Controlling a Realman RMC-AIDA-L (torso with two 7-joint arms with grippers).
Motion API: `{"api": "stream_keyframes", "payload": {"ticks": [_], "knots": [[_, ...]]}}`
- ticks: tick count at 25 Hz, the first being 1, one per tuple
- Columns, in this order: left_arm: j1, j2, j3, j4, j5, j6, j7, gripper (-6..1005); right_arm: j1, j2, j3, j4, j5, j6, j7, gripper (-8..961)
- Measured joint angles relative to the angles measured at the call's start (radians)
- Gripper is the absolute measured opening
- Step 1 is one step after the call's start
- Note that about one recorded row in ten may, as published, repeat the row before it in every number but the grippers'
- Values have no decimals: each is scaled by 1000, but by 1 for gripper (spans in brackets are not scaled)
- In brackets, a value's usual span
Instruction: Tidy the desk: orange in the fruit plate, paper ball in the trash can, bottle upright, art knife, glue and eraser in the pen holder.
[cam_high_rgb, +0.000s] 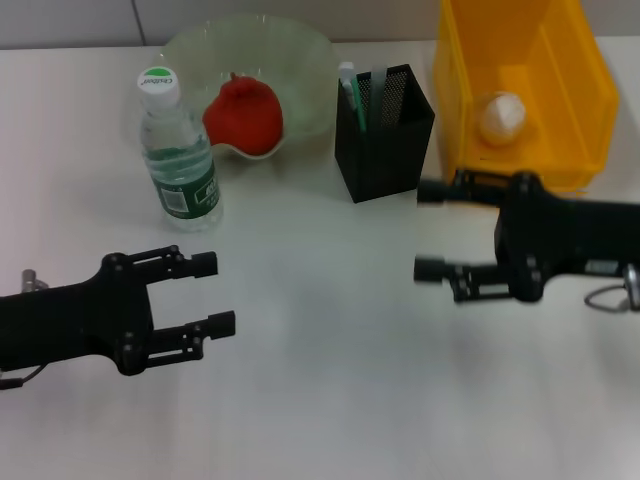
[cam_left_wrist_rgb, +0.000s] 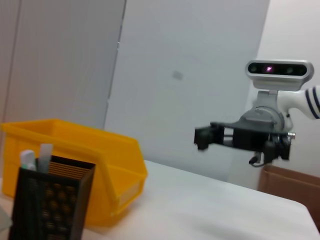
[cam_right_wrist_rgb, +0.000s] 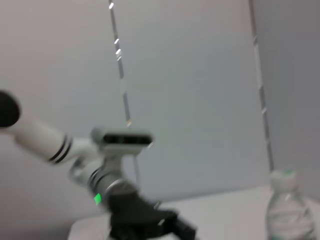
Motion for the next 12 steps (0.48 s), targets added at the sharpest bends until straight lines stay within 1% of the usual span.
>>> {"api": "stream_keyframes", "payload": {"ticks": [1,2,6,7,9,10,12], "knots": [[-8,2,9,-1,2,-1,-7,774,0,0,0,0,0,0,0,821],[-13,2,13,-2,4,-1,-11,774,1,0,-1,6,-47,-6,2,821],[-13,2,13,-2,4,-1,-11,775,0,2,-5,30,-77,-8,2,822],[-38,3,22,2,25,-5,-29,775,-1,3,-8,49,-82,-3,-3,822],[-38,3,22,2,25,-5,-29,775,-1,3,-8,55,-88,-1,-5,822],[-58,3,23,1,53,-11,-39,776,-1,5,-7,60,-98,2,-7,822],[-58,3,23,1,53,-11,-39,776,-2,9,-6,65,-119,17,-11,822]]}}
